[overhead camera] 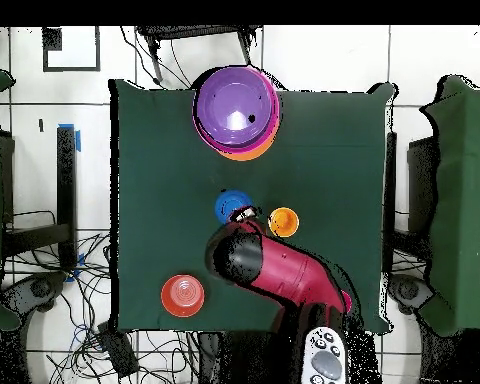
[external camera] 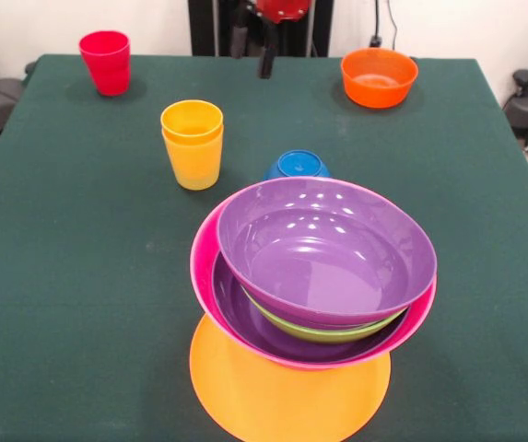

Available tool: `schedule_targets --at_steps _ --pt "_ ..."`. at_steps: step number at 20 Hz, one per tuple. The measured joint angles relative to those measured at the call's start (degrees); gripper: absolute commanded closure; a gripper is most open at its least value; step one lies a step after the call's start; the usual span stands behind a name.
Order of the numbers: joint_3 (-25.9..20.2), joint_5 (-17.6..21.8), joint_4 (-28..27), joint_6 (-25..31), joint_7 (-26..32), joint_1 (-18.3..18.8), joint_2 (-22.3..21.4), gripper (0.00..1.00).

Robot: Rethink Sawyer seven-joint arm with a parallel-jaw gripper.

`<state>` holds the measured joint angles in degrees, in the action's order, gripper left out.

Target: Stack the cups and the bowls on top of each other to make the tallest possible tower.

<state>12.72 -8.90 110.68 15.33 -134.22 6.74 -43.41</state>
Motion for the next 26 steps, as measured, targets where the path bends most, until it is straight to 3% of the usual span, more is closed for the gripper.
schedule_targets --at_steps 7,16,22,26 --pt "-2.1 -4.1 7.1 -2.9 -0.3 -2.0 -0.3 0.00" --pt "-4.2 -11.1 13.5 -4.9 -3.4 -9.4 -0.4 0.00" --pt "-7.6 -12.0 15.4 -10.1 -6.0 -8.5 0.4 0.00" --pt "-11.0 -12.0 15.9 -18.0 -7.9 -5.7 3.7 0.00"
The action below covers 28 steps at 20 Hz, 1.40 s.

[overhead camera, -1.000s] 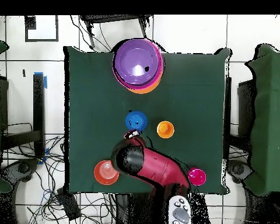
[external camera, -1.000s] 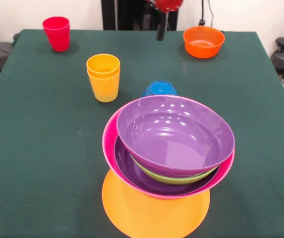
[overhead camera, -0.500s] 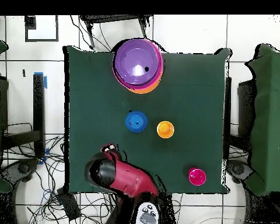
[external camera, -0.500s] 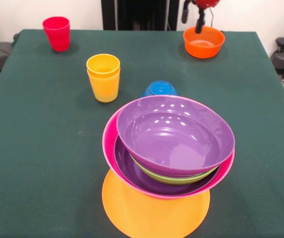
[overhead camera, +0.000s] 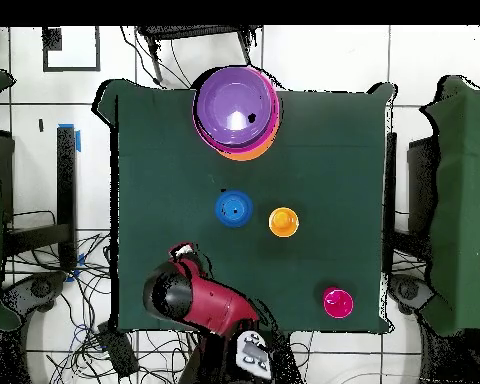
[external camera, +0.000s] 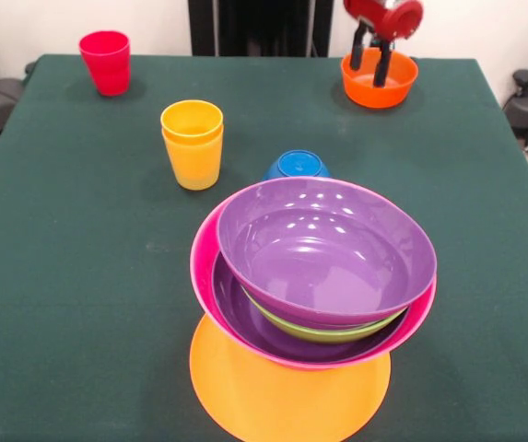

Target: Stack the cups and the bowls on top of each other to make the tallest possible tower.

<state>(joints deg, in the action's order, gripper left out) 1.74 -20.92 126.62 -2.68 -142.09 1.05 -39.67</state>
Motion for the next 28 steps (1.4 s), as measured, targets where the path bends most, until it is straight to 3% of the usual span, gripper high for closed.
schedule_targets --at_steps 7,14,17,24,28 --pt "-3.5 0.1 0.0 -10.2 -2.7 3.0 6.4 0.00" --pt "-5.0 0.1 1.5 -12.4 -4.9 1.8 9.4 0.00" --pt "-4.9 -0.2 2.7 -12.2 -5.6 0.0 8.9 0.00" --pt "-2.6 -3.4 5.7 -7.1 -5.8 -7.3 2.4 0.00" --pt "-2.5 -3.6 6.5 -6.0 -5.8 -8.3 0.1 0.00"
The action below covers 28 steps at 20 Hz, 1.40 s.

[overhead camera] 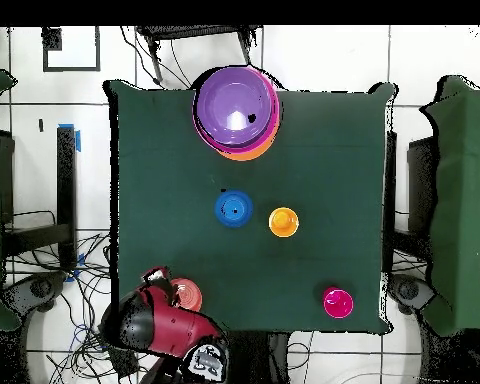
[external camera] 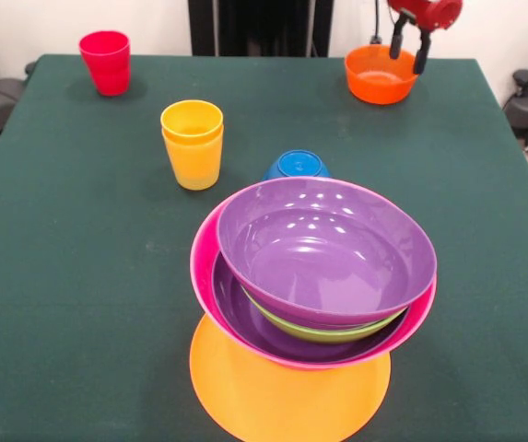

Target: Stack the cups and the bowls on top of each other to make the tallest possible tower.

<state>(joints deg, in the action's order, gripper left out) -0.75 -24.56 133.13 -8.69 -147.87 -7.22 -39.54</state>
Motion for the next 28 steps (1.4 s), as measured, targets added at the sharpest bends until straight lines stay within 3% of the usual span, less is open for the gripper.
schedule_targets --at_steps 7,18,28 --pt "-0.7 0.0 0.6 -0.3 -0.5 2.1 0.2 0.00" --pt "-3.7 1.2 2.2 -9.1 -4.3 6.6 6.6 0.00" --pt "-4.4 2.9 2.8 -11.4 -6.2 7.0 10.9 0.00"
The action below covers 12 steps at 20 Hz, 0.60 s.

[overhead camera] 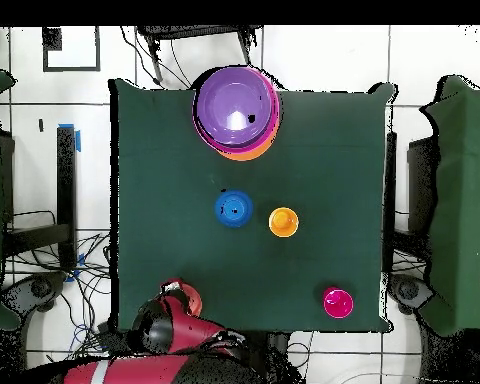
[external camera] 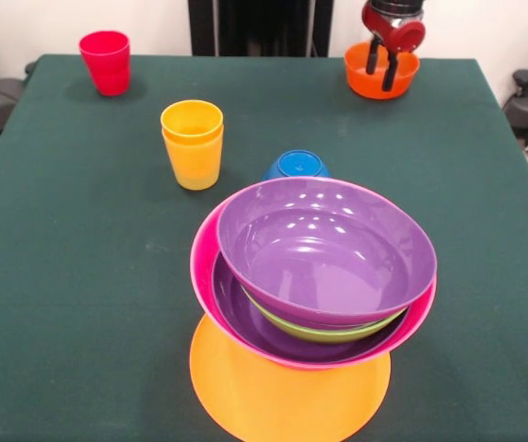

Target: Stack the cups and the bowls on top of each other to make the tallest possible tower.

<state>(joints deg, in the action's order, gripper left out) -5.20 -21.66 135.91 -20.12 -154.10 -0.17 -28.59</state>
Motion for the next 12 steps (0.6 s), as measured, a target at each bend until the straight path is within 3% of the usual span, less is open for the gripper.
schedule_targets --at_steps 6,7,12 --pt "0.0 1.5 0.0 -0.5 0.0 0.7 2.2 0.00" --pt "0.0 2.4 0.0 -1.5 0.0 1.0 3.2 1.00" --pt "0.0 4.0 0.2 -2.1 0.0 0.7 3.5 1.00"
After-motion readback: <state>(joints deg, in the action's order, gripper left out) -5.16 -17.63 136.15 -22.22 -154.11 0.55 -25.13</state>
